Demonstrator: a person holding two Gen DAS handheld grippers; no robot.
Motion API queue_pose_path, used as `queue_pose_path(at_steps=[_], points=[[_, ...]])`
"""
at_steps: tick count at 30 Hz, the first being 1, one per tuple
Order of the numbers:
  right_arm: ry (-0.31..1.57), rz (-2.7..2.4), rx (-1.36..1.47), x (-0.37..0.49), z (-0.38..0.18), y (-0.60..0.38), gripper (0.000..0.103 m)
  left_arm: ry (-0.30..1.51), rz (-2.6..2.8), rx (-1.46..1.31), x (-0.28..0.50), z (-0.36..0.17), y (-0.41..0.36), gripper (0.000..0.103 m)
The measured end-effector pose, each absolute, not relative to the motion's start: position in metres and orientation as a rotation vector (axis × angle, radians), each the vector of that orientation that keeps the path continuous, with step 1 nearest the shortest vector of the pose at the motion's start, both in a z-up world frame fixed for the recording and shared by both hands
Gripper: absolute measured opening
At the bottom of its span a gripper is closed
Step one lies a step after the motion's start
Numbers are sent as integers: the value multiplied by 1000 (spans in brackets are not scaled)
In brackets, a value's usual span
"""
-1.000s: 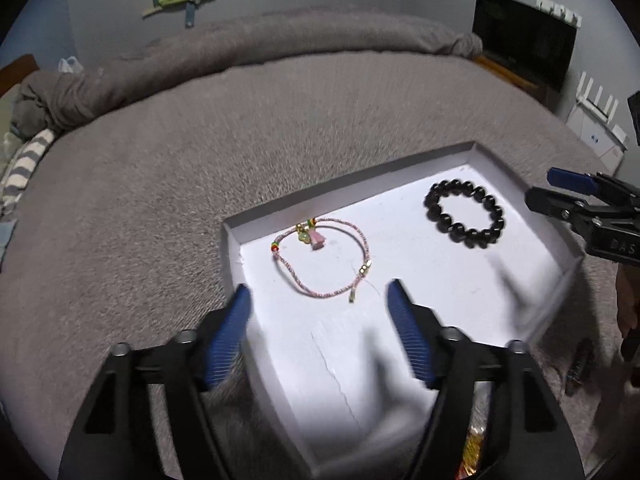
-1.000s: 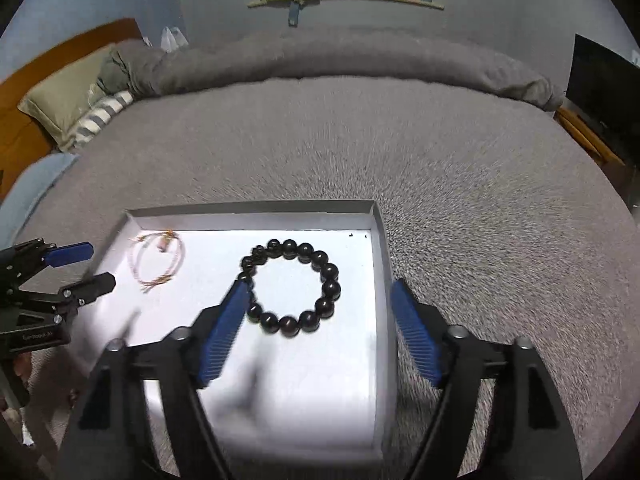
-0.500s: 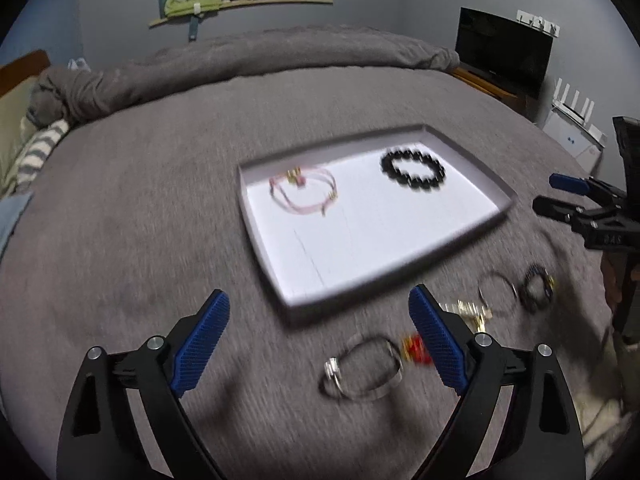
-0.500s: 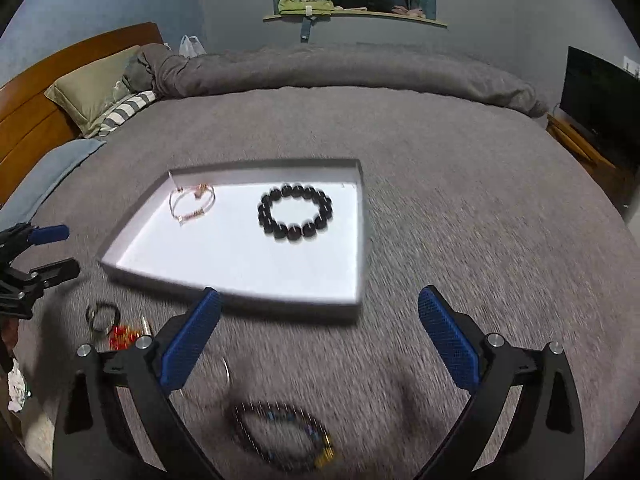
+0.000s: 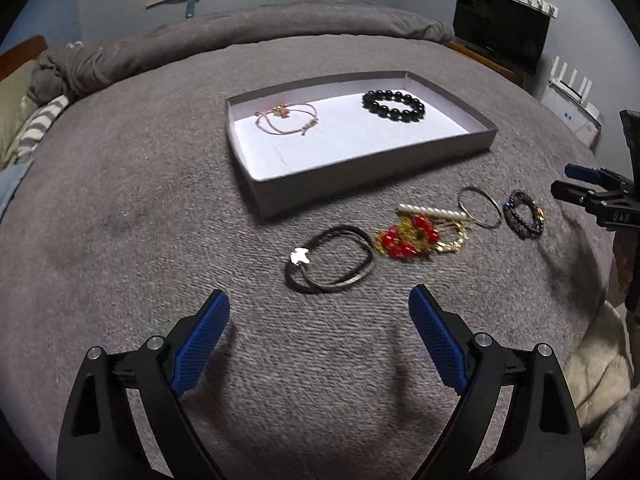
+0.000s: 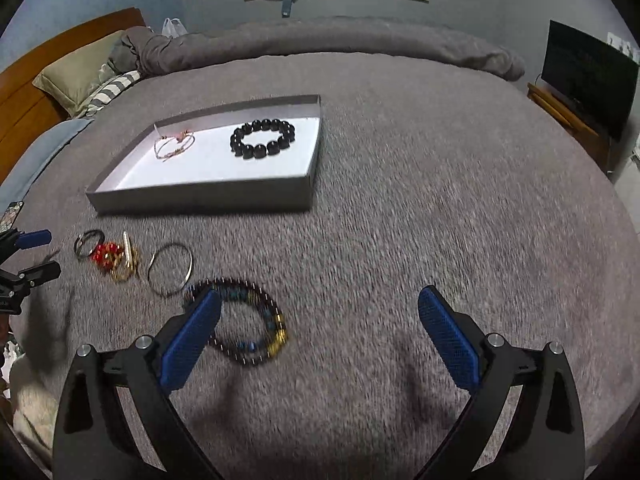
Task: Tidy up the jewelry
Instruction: 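Withdraw both open tools from the tray back over the jewelry pile, then grasp the small dark bead bracelet with the right tool while the left grasps the red ornament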
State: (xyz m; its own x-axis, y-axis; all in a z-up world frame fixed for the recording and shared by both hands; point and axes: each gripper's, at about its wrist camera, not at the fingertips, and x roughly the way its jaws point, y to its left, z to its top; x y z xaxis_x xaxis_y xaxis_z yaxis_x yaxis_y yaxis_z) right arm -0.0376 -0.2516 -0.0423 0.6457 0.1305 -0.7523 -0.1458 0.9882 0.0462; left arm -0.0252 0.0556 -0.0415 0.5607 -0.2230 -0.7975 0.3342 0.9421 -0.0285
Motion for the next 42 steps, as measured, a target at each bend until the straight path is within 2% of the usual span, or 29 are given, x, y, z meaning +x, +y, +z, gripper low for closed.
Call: queue_pose_path(at_steps=[7,8,11,12,14,17,22,27,34,37,39,41,42], points=[[858,215,-24,-52,-52,-245,97,914,-342,147,-35,-38,42,93],[858,226,-37,-54,-53,-242,94,914,-344,150,-37,-38,41,93],[865,238,-50,-54,-57,-236,73,917,-347,152,-39,-39,38,93],[873,239,-47,-54,-58,-236,70,919,-348,152,-39,-39,38,93],[893,244,-37,-52,-60,-236,52,924,-349,155,-40,-40,36,93],[907,243,-28,-53,-62,-238,35,925,-352,163,-42,-42,34,93],[925,235,-22,-49,-66,-239,21,927,-357,158,-41,-43,33,93],[938,239,-28,-45,-70,-236,16,924,-364,154,-41,-44,33,93],[951,247,-39,-39,-75,-233,14,915,-389,150,-37,-46,24,92],[933,253,-10,-42,-71,-238,9,898,-412,163,-34,-45,17,88],[919,255,-6,-43,-66,-239,8,885,-426,173,-31,-42,11,79],[897,261,1,-45,-59,-240,7,886,-459,178,-26,-39,3,59],[886,266,1,-46,-55,-240,7,885,-468,182,-24,-39,0,57]])
